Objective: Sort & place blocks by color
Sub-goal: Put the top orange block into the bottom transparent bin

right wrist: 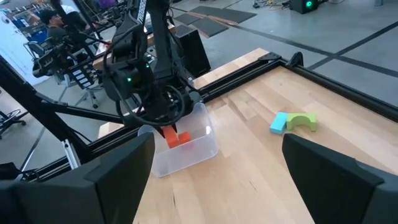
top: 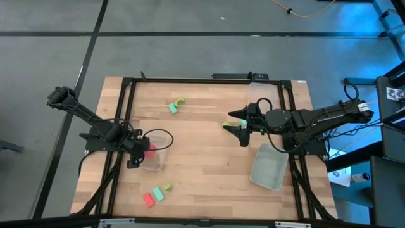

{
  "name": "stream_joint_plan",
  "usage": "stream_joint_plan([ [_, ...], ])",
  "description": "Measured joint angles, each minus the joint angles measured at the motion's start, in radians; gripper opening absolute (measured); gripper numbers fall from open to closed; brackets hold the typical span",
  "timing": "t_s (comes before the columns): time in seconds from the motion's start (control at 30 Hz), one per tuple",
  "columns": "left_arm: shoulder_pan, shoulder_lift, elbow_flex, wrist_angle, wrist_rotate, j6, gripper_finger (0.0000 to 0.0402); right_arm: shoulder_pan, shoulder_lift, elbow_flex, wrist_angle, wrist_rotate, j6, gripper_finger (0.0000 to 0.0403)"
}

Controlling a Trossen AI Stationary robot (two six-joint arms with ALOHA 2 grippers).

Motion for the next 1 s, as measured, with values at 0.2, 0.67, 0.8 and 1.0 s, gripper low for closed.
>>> stream_joint_plan([
  [0.2,0.023,0.077,0.0,0.032,0.002,0.018,0.0121,0.0,0.0,0.0,0.0,0.0,-0.001,0.0355],
  [0.67,0.086,0.131,0.0,0.098,-0.029,0.09,0.0121,0.0,0.0,0.0,0.0,0.001,0.023,0.0355],
  [0.8,0.087,0.138,0.0,0.103,-0.077,0.1,0.0121,0.0,0.0,0.0,0.0,0.001,0.023,0.0355],
  [1.0,0.087,0.143,0.0,0.103,-0.101,0.097,0.0162,0.0,0.0,0.0,0.0,0.001,0.022,0.0355],
])
